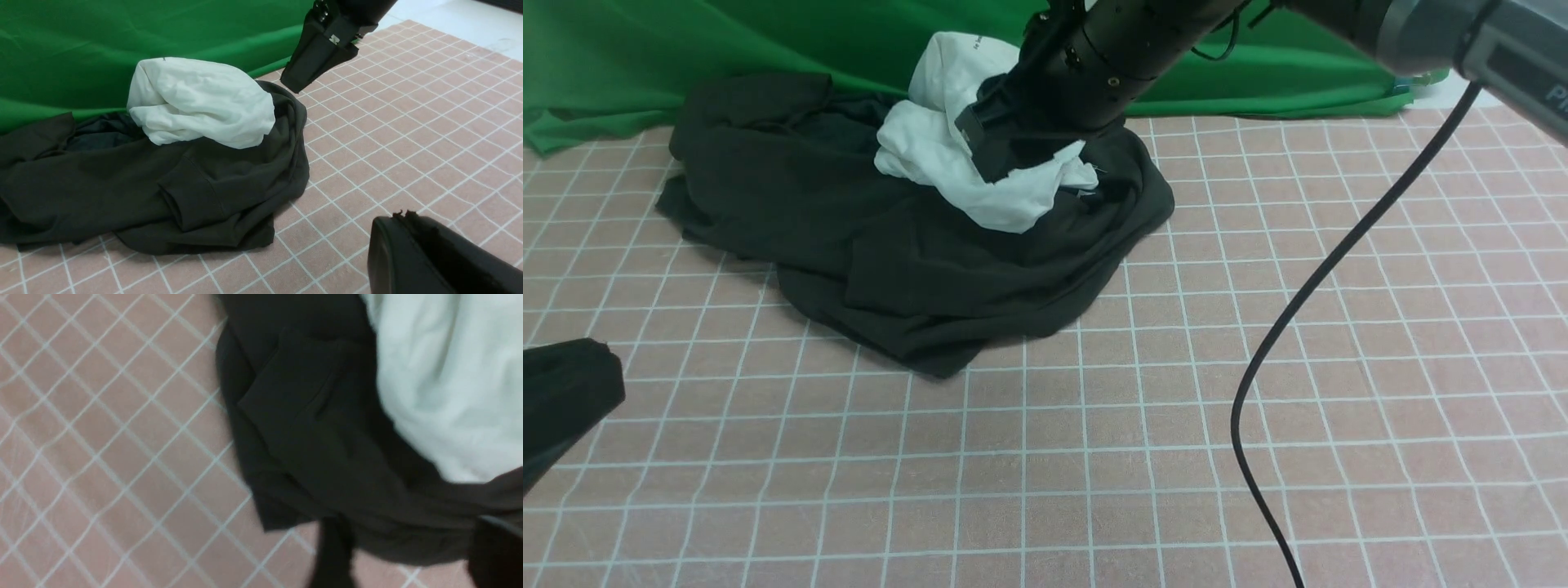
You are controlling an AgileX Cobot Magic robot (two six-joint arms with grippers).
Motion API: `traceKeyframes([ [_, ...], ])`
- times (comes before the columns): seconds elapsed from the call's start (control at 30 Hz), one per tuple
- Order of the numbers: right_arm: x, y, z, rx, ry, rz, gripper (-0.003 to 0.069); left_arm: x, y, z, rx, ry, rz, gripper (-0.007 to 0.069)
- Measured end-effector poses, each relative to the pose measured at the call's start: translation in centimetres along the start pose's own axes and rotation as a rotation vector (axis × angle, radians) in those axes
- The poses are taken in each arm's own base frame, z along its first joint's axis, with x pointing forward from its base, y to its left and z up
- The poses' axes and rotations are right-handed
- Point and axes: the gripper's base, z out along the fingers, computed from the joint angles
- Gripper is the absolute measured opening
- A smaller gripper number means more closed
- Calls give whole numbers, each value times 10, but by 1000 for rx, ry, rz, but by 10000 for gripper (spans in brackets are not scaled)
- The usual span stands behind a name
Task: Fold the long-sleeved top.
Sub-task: Spread the long sleeves with your arms and place them on the tabletop
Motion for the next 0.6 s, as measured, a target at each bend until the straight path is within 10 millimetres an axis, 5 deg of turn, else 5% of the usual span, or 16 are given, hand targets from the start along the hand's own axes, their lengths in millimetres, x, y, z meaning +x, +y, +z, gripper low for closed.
traceKeyframes([
  [0.1,-5,-7,12,44,-57,25,650,0,0,0,0,0,3,20],
  [0.17,-7,-11,24,62,-92,43,676,0,0,0,0,1,3,21],
  [0.6,4,-60,106,136,-144,104,607,1,0,0,2,7,3,21],
])
